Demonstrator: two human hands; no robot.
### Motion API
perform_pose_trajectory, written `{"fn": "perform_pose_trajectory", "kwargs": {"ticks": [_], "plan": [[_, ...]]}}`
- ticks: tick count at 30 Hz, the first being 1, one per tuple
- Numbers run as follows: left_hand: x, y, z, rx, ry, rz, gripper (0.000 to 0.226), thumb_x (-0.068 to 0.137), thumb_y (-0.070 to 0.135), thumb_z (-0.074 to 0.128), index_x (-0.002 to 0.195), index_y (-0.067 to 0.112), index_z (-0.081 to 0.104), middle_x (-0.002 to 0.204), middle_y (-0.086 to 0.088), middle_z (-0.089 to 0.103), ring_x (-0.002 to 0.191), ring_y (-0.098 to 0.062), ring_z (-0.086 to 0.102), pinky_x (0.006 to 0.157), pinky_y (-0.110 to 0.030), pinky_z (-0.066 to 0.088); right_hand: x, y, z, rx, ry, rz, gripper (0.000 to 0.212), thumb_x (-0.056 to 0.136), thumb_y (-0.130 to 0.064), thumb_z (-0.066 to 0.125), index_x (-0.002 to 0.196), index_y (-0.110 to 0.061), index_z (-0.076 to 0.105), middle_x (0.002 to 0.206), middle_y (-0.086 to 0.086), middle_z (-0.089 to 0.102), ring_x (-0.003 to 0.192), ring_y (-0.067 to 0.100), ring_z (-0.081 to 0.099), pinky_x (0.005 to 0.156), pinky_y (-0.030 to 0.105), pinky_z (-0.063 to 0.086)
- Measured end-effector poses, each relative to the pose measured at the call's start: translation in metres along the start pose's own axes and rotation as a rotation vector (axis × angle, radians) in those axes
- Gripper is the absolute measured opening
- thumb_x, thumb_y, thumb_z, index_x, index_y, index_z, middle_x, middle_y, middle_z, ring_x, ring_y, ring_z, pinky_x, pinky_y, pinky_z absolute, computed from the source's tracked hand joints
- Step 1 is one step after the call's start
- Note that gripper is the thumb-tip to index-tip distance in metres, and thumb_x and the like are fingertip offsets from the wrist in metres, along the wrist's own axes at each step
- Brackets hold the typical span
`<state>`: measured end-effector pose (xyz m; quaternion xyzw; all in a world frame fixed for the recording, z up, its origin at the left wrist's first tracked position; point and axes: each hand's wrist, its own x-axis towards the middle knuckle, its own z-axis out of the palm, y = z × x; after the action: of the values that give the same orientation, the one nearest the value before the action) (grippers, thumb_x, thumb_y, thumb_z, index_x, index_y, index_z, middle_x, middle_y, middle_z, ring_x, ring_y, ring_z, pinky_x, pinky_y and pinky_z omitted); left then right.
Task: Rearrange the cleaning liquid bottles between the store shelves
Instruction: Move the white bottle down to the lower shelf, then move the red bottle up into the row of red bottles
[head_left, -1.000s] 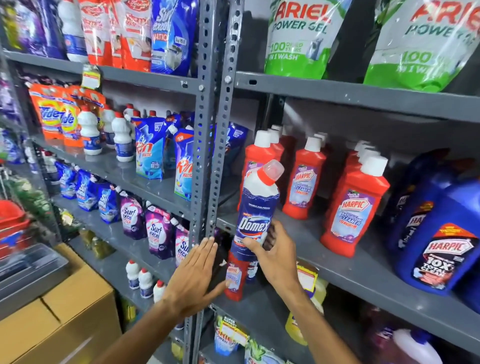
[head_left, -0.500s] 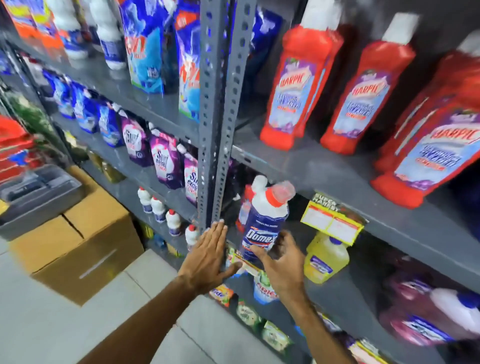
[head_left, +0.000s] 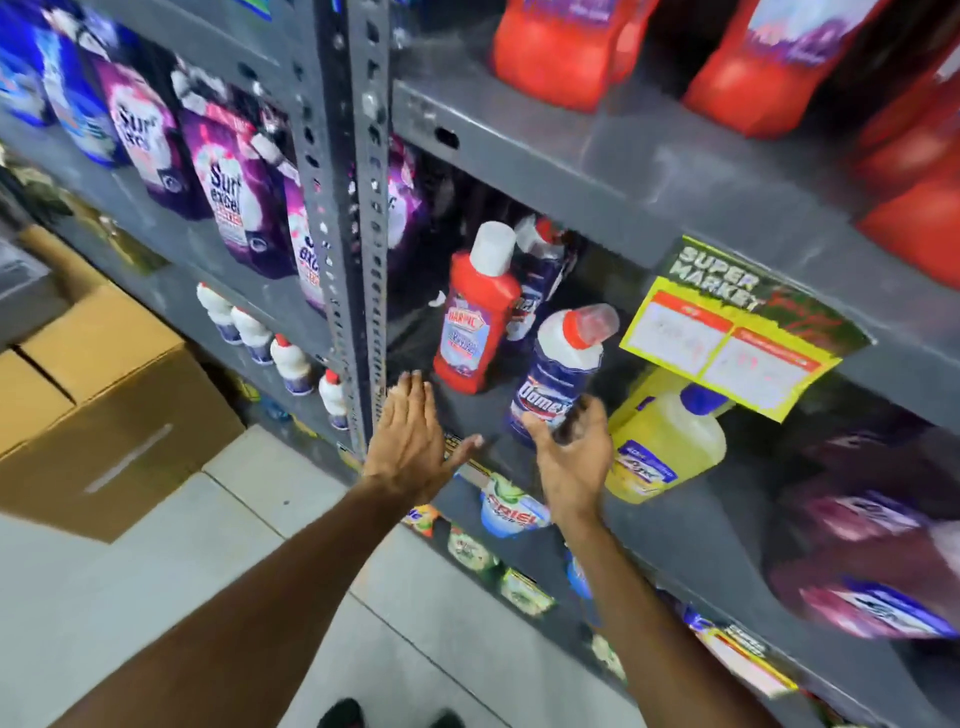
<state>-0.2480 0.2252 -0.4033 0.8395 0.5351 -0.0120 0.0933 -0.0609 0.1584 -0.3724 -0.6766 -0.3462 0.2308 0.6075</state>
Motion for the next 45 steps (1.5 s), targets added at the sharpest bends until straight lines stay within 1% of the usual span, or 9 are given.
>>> {"fn": "perform_pose_trajectory", "kwargs": {"ticks": [8,15,22,27,32,38,40,43,45], "plan": [[0.009,0.003,0.012,0.054,0.027,-0.040,0.124,0.085,0.089,-0.012,0.162,-0.007,-0.006,0.174,-0.028,-0.005,0.163,-0.038,-0.005,0.133,-0.050,0.006,0.021,0.017,-0.002,-0.044,-0.017,-0.041,0.057,0.078,-0.025,0.090,0.126,-0.033,0.060,0.114,-0.012,0.079,0.104,0.011,0.078,0.089,0.036,0.064],[0.009,0.002,0.010,0.078,0.004,-0.031,0.121,0.085,0.089,-0.012,0.161,-0.005,-0.012,0.174,-0.026,-0.010,0.163,-0.036,-0.009,0.134,-0.050,0.004,0.040,0.020,0.009,-0.094,-0.009,-0.039,0.064,0.081,-0.024,0.090,0.134,-0.024,0.055,0.128,0.007,0.075,0.113,0.016,0.076,0.098,0.052,0.062],[0.008,0.001,0.010,0.094,-0.001,-0.027,0.117,0.086,0.089,-0.013,0.159,-0.003,-0.018,0.174,-0.025,-0.013,0.163,-0.036,-0.012,0.134,-0.049,0.001,0.042,0.020,0.013,-0.076,-0.010,-0.008,0.065,0.084,-0.021,0.090,0.138,-0.020,0.054,0.134,0.007,0.072,0.120,0.018,0.073,0.100,0.052,0.061],[0.008,0.001,0.009,0.089,0.003,-0.033,0.120,0.084,0.089,-0.016,0.161,-0.003,-0.014,0.174,-0.025,-0.011,0.163,-0.036,-0.010,0.134,-0.050,0.003,0.014,0.013,0.013,-0.105,0.113,-0.017,0.060,0.085,-0.026,0.089,0.136,-0.011,0.060,0.129,0.010,0.073,0.118,0.019,0.072,0.090,0.026,0.062],[0.007,0.002,0.006,0.075,-0.007,-0.029,0.117,0.088,0.087,-0.013,0.162,-0.004,-0.011,0.174,-0.026,-0.011,0.163,-0.037,-0.010,0.134,-0.050,0.004,-0.032,0.007,0.031,-0.230,0.170,-0.096,0.023,0.090,-0.021,0.084,0.108,-0.016,0.071,0.106,0.004,0.075,0.095,0.022,0.072,0.080,0.055,0.062],[0.004,-0.001,0.004,0.082,-0.020,0.003,0.117,0.078,0.081,-0.025,0.158,-0.005,-0.020,0.173,-0.029,-0.013,0.163,-0.039,-0.010,0.133,-0.050,0.008,-0.007,-0.027,0.076,-0.205,-0.125,-0.089,0.071,0.092,-0.031,0.082,0.153,-0.011,0.052,0.152,0.008,0.061,0.144,0.022,0.054,0.109,0.037,0.053],[0.005,0.000,0.002,0.069,-0.029,-0.008,0.119,0.079,0.081,-0.020,0.160,-0.005,-0.015,0.173,-0.028,-0.012,0.163,-0.038,-0.010,0.133,-0.050,0.006,0.006,-0.039,0.092,-0.212,-0.120,-0.102,0.073,0.090,-0.034,0.083,0.150,-0.010,0.050,0.145,0.009,0.066,0.130,0.019,0.063,0.107,0.033,0.052],[0.008,0.001,-0.005,0.065,-0.069,-0.019,0.123,0.077,0.084,-0.017,0.162,-0.005,-0.012,0.174,-0.027,-0.013,0.163,-0.037,-0.011,0.133,-0.049,0.002,0.021,-0.050,0.105,-0.266,-0.064,-0.091,0.049,0.086,-0.033,0.086,0.121,-0.010,0.060,0.107,0.001,0.074,0.087,0.010,0.062,0.083,0.023,0.050],[0.008,0.001,-0.011,0.059,-0.090,-0.016,0.124,0.076,0.085,-0.016,0.162,-0.004,-0.013,0.174,-0.025,-0.014,0.163,-0.036,-0.012,0.134,-0.049,0.002,0.026,-0.055,0.105,-0.255,-0.071,-0.048,0.040,0.085,-0.028,0.087,0.111,-0.012,0.061,0.096,-0.007,0.067,0.081,0.010,0.061,0.080,0.026,0.049]]}}
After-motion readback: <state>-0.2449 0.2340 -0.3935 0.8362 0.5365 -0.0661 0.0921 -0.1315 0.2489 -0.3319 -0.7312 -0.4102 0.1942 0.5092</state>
